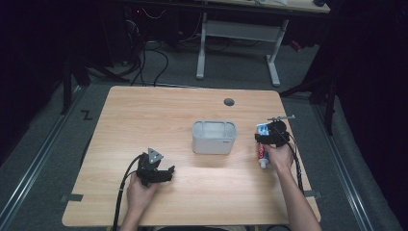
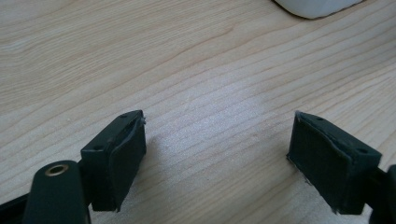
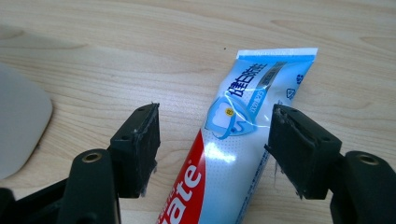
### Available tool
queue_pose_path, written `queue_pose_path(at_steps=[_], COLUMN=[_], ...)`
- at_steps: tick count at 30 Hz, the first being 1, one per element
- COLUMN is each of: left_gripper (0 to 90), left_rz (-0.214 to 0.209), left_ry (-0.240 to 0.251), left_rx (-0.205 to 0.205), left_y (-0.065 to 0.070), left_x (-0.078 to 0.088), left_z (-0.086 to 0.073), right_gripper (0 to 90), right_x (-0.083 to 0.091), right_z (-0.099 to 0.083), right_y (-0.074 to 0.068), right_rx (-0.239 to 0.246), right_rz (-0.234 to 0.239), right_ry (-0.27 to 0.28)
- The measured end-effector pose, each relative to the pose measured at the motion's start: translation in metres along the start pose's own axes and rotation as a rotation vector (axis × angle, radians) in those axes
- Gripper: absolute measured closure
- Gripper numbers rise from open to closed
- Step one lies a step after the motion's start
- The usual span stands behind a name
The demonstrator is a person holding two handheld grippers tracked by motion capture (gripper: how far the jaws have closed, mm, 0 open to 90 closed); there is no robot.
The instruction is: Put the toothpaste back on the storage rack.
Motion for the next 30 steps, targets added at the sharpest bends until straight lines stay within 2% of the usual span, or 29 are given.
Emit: queue_pose_path(at_steps=[4, 7, 17, 22, 25, 26, 29, 30], left_gripper=[19.3, 19.3, 19.3, 19.2, 19.2, 19.2, 19.2, 19.2], left_rz=[0.0, 0.0, -0.001, -0.001, -0.001, -0.001, -0.001, -0.001], left_ry=[0.0, 0.0, 0.0, 0.0, 0.0, 0.0, 0.0, 0.0], left_rx=[0.0, 0.0, -0.001, -0.001, -0.001, -0.001, -0.001, -0.001], left_y=[0.0, 0.0, 0.0, 0.0, 0.0, 0.0, 0.0, 0.0], left_x=[0.0, 0.0, 0.0, 0.0, 0.0, 0.0, 0.0, 0.0], left_z=[0.0, 0.0, 0.0, 0.0, 0.0, 0.0, 0.0, 0.0], right_gripper=[35.4, 38.2, 39.8, 39.7, 39.4, 38.6, 38.3, 39.1], right_x=[-0.007, -0.011, -0.014, -0.011, -0.01, -0.012, -0.014, -0.016], right_z=[0.002, 0.003, 0.005, 0.006, 0.006, 0.004, 0.002, -0.001], right_y=[0.001, 0.001, 0.003, 0.004, 0.005, 0.007, 0.01, 0.012], right_rx=[-0.021, -0.007, -0.015, -0.01, -0.02, -0.035, -0.042, -0.07], right_rz=[0.007, 0.001, -0.011, -0.015, -0.014, -0.018, -0.024, -0.011], right_ry=[-0.034, -0.049, -0.076, -0.069, -0.069, -0.087, -0.098, -0.102])
Point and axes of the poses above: each handheld gripper's, and its own axes: x roughly backward along the jaws, z roughly out of its top, y roughly to its right, the point moved 4 cm from there along -x, roughly forward along the jaws, and after that the axes turned 14 degrees about y, right-handed, at the moved point
